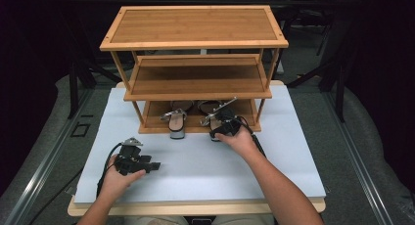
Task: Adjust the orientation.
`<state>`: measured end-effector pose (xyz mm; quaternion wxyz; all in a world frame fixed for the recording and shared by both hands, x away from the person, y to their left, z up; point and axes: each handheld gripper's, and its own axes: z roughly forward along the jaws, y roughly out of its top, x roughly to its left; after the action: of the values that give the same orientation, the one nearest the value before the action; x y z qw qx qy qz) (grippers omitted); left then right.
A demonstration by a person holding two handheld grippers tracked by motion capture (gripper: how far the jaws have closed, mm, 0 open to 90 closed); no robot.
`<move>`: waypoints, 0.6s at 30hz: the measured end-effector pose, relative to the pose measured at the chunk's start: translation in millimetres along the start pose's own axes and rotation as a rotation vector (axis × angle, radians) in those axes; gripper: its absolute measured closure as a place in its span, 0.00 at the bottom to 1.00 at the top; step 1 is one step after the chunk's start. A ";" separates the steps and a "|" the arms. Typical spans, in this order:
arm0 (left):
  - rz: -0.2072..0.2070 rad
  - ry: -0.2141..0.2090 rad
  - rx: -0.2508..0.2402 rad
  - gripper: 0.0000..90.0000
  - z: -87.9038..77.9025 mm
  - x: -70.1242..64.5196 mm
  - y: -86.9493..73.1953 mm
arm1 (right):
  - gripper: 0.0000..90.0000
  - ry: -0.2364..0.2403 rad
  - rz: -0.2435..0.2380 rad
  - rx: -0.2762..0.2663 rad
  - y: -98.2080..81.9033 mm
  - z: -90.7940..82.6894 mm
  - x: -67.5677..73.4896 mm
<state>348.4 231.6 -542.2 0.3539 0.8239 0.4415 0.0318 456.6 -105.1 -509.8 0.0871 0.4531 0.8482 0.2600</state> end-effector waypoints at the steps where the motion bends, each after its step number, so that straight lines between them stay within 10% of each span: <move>1: 0.003 0.000 0.001 0.47 0.2 0.1 0.4 | 0.36 -0.054 0.016 -0.084 -0.7 6.7 2.3; 3: -0.001 0.000 0.000 0.47 1.1 0.1 0.9 | 0.36 0.000 0.000 -0.005 3.4 2.1 -0.8; 18: 0.012 0.011 -0.011 0.47 4.2 1.9 11.8 | 0.35 -0.030 -0.008 -0.009 9.1 11.7 0.5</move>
<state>359.4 226.5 -538.7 0.3556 0.8245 0.4382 0.0411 467.3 -96.3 -515.0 0.1029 0.4531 0.8474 0.2568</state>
